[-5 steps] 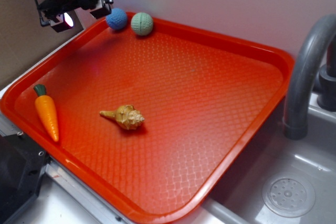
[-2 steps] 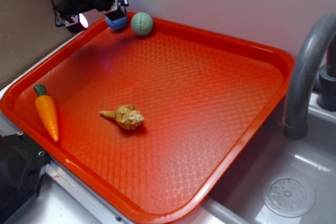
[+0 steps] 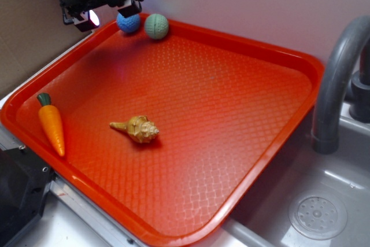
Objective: Grab the blue ball.
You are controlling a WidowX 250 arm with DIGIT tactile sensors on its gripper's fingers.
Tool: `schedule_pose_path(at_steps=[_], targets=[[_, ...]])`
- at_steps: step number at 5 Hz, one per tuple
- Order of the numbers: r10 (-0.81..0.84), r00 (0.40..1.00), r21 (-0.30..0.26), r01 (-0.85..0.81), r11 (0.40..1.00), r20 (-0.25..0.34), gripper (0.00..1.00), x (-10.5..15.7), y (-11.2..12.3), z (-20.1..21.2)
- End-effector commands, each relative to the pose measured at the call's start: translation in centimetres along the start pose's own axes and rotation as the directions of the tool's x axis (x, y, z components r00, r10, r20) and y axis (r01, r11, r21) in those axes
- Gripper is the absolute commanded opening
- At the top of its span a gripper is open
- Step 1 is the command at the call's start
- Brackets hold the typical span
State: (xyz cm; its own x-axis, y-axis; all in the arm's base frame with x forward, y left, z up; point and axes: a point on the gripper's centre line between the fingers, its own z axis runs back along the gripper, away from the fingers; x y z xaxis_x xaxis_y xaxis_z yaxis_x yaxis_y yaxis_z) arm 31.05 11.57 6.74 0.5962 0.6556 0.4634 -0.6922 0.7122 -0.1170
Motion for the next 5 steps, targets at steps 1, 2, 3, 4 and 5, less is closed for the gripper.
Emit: schedule_pose_path(at_steps=[1,2,3,4,5], targets=[[0.029,0.999,0.010,-0.029,1.000,0.045,1.00,3.0,-0.2,-0.4],[0.031,0.998,0.033,-0.033,0.999,0.055,1.00,3.5,0.2,-1.1],[0.031,0.999,0.039,-0.032,0.999,0.045,1.00,3.5,0.8,-1.5],[0.017,0.999,0.052,-0.020,0.998,0.048,1.00,3.2,0.9,-1.8],[0.010,0.999,0.065,-0.012,0.998,0.041,1.00,3.0,0.9,-2.3]])
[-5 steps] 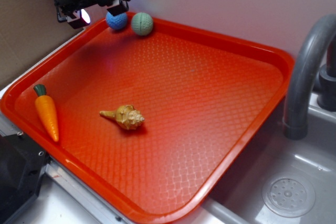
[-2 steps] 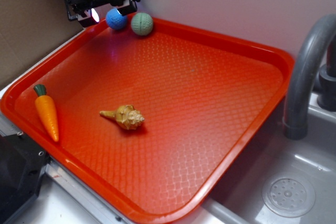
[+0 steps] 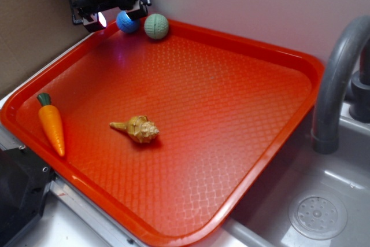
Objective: Grab the blue ball.
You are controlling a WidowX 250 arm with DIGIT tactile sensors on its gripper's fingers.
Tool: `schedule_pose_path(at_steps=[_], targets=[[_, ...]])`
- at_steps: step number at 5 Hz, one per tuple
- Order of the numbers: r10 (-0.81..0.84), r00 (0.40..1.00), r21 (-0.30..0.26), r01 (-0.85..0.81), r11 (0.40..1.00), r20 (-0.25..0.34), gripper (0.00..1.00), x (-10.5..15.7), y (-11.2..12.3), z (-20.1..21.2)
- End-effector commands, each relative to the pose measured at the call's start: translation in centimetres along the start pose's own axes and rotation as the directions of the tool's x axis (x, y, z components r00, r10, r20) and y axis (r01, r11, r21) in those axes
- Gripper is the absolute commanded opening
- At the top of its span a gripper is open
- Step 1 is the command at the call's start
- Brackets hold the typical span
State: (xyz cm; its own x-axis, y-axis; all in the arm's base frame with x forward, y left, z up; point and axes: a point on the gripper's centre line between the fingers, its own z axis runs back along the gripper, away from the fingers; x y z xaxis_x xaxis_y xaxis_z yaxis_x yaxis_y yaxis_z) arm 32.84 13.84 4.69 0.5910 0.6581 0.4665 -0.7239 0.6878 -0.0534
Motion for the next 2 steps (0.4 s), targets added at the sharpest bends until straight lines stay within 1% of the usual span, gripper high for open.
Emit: schedule_pose_path(at_steps=[1,2], targets=[[-0.008,1.000,-0.005,0.008,1.000,0.025,0.98,0.78,-0.03,0.48],[-0.029,0.999,0.014,0.028,1.000,0.023,1.00,0.00,-0.81,0.06]])
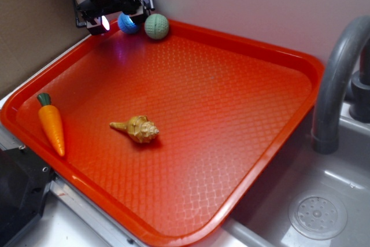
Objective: Grab the blue ball.
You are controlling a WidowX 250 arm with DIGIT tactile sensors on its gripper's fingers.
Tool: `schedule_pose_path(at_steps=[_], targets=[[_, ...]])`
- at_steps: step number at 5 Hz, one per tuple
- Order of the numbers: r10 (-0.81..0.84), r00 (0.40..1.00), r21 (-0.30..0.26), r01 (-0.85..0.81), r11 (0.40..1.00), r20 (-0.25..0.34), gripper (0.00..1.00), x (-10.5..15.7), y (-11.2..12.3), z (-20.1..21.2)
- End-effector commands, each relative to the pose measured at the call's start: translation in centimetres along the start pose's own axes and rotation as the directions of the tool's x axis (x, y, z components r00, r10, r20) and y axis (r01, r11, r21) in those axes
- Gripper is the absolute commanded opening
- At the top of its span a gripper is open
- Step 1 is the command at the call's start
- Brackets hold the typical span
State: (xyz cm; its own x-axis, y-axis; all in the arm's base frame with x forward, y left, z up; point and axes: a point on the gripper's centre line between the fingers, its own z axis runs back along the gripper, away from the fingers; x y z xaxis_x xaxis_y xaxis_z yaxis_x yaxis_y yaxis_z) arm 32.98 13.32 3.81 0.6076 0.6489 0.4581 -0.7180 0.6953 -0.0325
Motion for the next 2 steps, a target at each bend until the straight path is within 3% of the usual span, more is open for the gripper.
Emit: schedule_pose_path(at_steps=[1,2], targets=[[-0.004,0.999,-0.007,0.004,1.000,0.035,0.00,0.73,-0.53,0.53],[-0.004,0.999,-0.005,0.004,1.000,0.034,0.00,0.75,-0.54,0.37]])
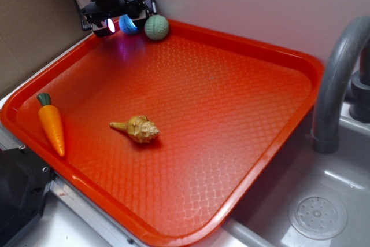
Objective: Grab the blue ball.
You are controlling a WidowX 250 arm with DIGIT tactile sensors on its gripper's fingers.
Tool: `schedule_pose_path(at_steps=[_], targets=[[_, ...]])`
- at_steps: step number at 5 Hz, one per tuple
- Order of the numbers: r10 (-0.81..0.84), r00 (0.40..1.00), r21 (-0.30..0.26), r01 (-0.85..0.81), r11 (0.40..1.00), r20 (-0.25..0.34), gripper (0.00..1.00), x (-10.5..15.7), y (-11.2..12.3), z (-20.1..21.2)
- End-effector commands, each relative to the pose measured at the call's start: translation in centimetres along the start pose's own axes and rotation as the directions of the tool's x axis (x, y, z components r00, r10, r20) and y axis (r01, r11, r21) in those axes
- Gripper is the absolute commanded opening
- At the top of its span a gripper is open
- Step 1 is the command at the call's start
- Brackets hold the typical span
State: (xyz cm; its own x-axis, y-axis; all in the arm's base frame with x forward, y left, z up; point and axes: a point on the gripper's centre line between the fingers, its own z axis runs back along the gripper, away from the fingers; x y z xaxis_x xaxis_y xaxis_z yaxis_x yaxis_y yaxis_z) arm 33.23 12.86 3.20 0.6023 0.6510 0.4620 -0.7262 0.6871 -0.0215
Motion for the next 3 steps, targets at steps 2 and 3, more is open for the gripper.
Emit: schedule_pose_path(at_steps=[2,3], targets=[[0.000,0.999,-0.008,0.000,1.000,0.033,0.00,1.25,0.01,0.58],[0.003,0.999,-0.004,-0.003,1.000,0.034,0.00,1.27,0.08,0.49]])
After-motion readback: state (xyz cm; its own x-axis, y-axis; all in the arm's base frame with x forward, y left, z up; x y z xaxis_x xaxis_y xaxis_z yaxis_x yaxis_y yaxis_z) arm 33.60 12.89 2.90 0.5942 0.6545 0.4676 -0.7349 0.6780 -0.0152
